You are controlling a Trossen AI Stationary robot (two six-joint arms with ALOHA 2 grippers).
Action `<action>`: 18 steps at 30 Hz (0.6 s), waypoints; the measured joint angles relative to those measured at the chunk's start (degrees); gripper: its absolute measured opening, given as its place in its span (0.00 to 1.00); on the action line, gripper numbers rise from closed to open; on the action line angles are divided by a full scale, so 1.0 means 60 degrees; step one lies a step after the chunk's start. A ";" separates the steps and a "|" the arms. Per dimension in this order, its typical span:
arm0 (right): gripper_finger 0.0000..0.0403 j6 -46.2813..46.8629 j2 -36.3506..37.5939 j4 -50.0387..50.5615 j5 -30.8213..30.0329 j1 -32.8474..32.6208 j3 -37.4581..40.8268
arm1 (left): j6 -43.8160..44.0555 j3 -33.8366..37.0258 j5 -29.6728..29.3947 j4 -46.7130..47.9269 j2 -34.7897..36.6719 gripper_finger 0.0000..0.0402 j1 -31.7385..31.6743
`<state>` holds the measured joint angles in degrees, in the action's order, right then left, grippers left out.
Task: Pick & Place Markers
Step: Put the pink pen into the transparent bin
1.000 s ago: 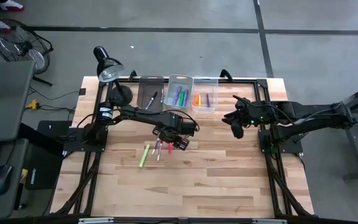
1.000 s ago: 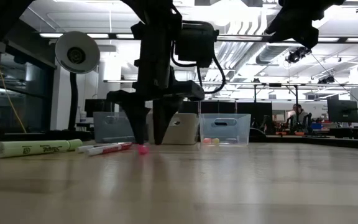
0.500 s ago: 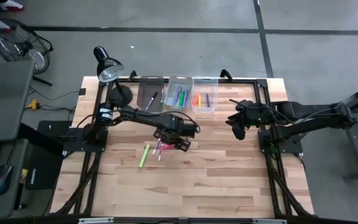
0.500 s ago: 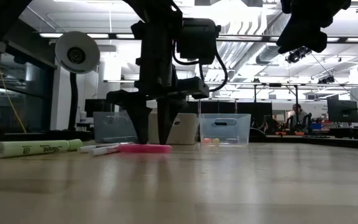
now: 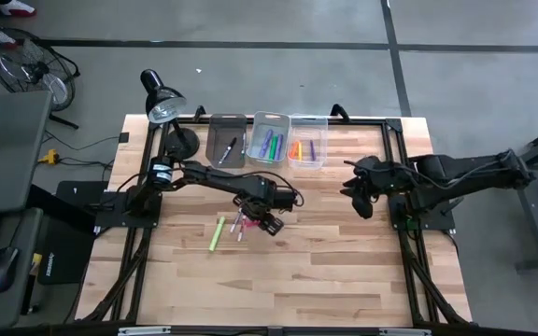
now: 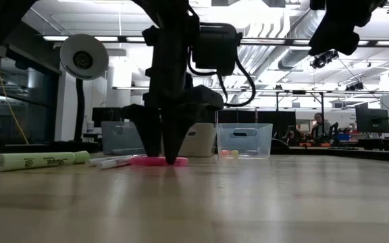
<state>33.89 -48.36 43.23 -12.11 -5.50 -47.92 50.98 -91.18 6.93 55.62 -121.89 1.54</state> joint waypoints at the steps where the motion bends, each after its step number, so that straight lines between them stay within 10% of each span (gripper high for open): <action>1: 0.27 -0.0037 0.0000 0.0036 -0.0034 -0.0100 0.0000 | -0.0031 0.0000 -0.0063 0.0042 0.0000 0.43 0.0007; 18: 0.27 0.0361 0.0000 0.0812 -0.1082 -0.1546 0.0000 | -0.1206 -0.0036 -0.0313 0.0647 -0.0367 0.43 0.0298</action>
<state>36.05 -48.36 48.11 -18.60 -14.77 -47.92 43.75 -91.39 5.05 59.50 -124.09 3.33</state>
